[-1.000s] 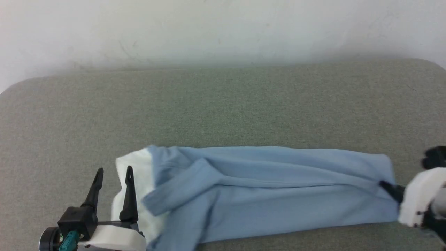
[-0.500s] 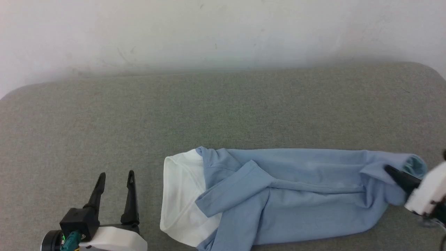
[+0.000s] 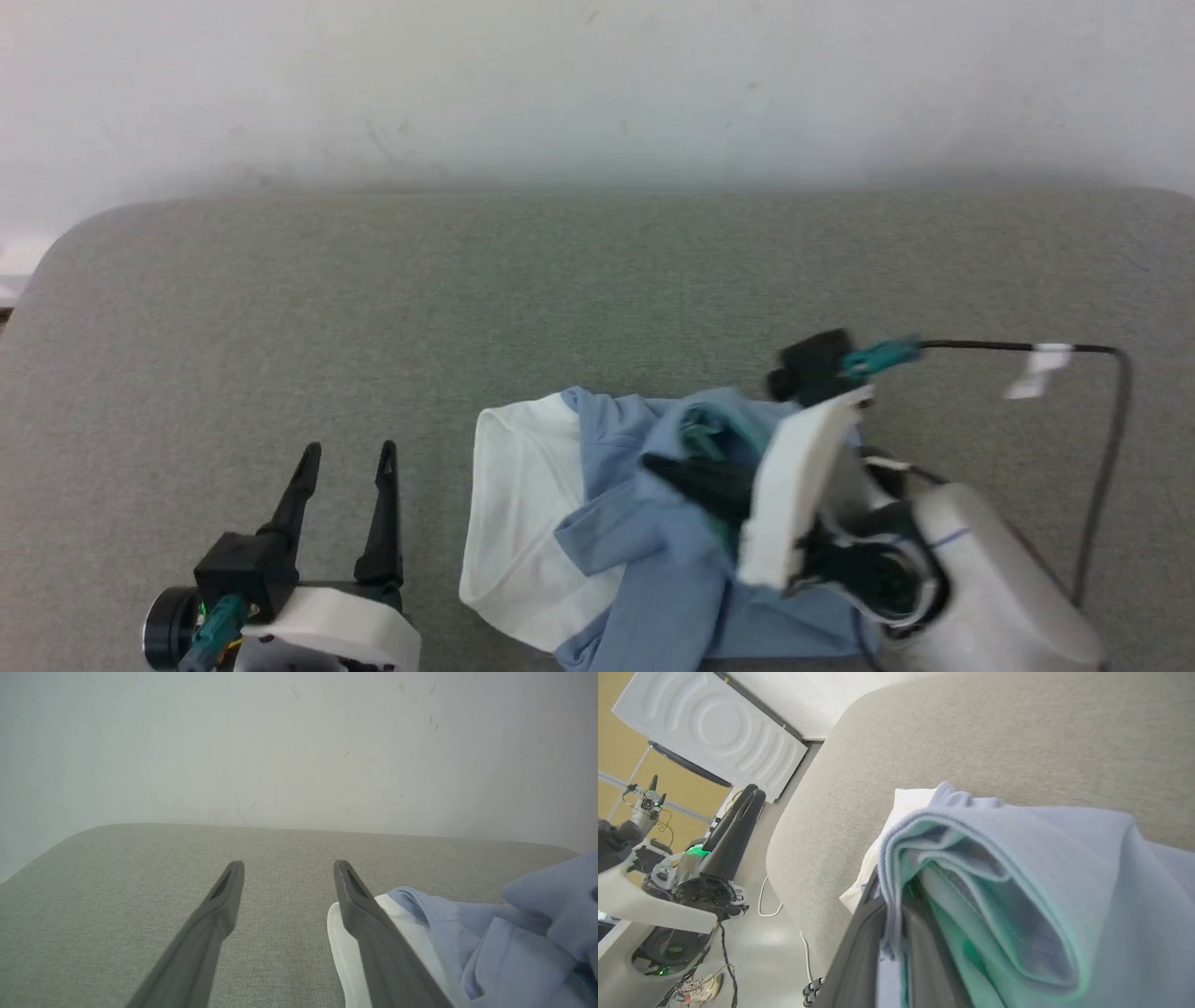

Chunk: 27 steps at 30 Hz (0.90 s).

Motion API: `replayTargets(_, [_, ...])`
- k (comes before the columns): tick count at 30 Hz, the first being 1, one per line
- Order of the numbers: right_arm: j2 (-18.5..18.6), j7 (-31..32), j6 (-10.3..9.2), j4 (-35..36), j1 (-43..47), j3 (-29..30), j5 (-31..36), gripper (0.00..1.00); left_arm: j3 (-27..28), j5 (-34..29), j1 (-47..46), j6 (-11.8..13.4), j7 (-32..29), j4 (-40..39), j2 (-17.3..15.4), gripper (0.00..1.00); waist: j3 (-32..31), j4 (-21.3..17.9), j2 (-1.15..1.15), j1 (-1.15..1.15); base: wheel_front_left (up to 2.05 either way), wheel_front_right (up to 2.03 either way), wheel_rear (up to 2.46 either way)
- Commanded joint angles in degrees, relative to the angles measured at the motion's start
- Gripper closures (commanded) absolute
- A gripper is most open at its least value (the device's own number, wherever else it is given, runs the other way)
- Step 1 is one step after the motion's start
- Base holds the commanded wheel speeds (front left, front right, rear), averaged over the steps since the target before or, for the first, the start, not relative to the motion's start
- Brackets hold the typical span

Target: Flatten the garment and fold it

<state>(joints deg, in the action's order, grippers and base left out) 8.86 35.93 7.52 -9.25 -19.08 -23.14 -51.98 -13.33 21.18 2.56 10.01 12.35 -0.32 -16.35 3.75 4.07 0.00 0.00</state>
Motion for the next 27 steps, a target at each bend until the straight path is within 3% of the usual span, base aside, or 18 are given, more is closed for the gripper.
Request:
replayTargets(1, [-1.3, -1.3, -0.03, -1.8, -1.9, -3.1, -0.7, 1.0, -0.4, 0.0, -1.2, -0.6, 0.0, 0.4, 0.2, 0.0, 0.8, 2.0, 0.0, 0.0, 0.0, 0.0, 0.0])
replayTargets(7, [-3.6, -7.9, -0.03, -10.2, -7.2, -14.2, -0.8, 1.0, -1.2, 0.2, -2.9, -1.0, 0.5, 1.7, 1.3, 0.0, 2.6, 4.6, 0.0, 0.0, 0.0, 0.0, 0.0])
replayTargets(8, [-3.7, -9.0, -0.03, -12.1, -8.0, -15.8, -0.2, 0.91, -1.3, 0.2, -3.1, -1.1, 0.6, 2.0, 1.4, 0.0, 2.8, 4.9, 0.0, 0.0, 0.0, 0.0, 0.0])
replayTargets(10, [-3.7, -13.0, -0.03, -14.8, -9.7, -18.2, 1.5, 0.08, -1.5, 0.4, -3.6, -1.2, 0.8, 2.7, 1.8, 0.0, 3.3, 5.3, 0.0, 0.0, 0.0, 0.0, 0.0])
replayTargets(11, [-3.9, -14.4, -0.03, -15.7, -10.2, -19.6, 1.4, 0.0, -1.5, 0.4, -3.8, -1.3, 0.9, 3.0, 1.9, 0.0, 3.3, 5.3, 0.0, 0.0, 0.0, 0.0, 0.0])
replayTargets(15, [-2.6, -18.7, -0.03, -15.9, -13.7, -26.0, 2.3, 0.0, -1.5, 0.4, -3.9, -1.4, 1.3, 4.0, 1.9, 0.0, 3.4, 4.7, 0.0, 0.0, 0.0, 0.0, 0.0])
replayTargets(21, [3.9, -25.3, -0.03, -9.7, -19.5, -36.8, 8.6, 0.0, -1.2, 0.5, -3.6, -1.0, 1.5, 4.9, 1.6, 0.0, 1.9, 2.0, 0.0, 0.0, 0.0, 0.0, 0.0])
replayTargets(24, [6.5, -30.8, -0.03, -6.5, -19.0, -35.4, 9.7, 0.0, -1.2, 0.4, -3.3, -0.9, 1.6, 5.0, 1.3, 0.0, 0.8, 0.7, 0.0, 0.0, 0.0, 0.0, 0.0])
replayTargets(27, [8.4, -36.6, -0.03, -4.8, -15.9, -29.4, 12.2, 0.0, -1.0, 0.4, -2.9, -0.5, 1.5, 4.7, 1.1, 0.0, -0.2, -0.6, 0.0, 0.0, 0.0, 0.0, 0.0])
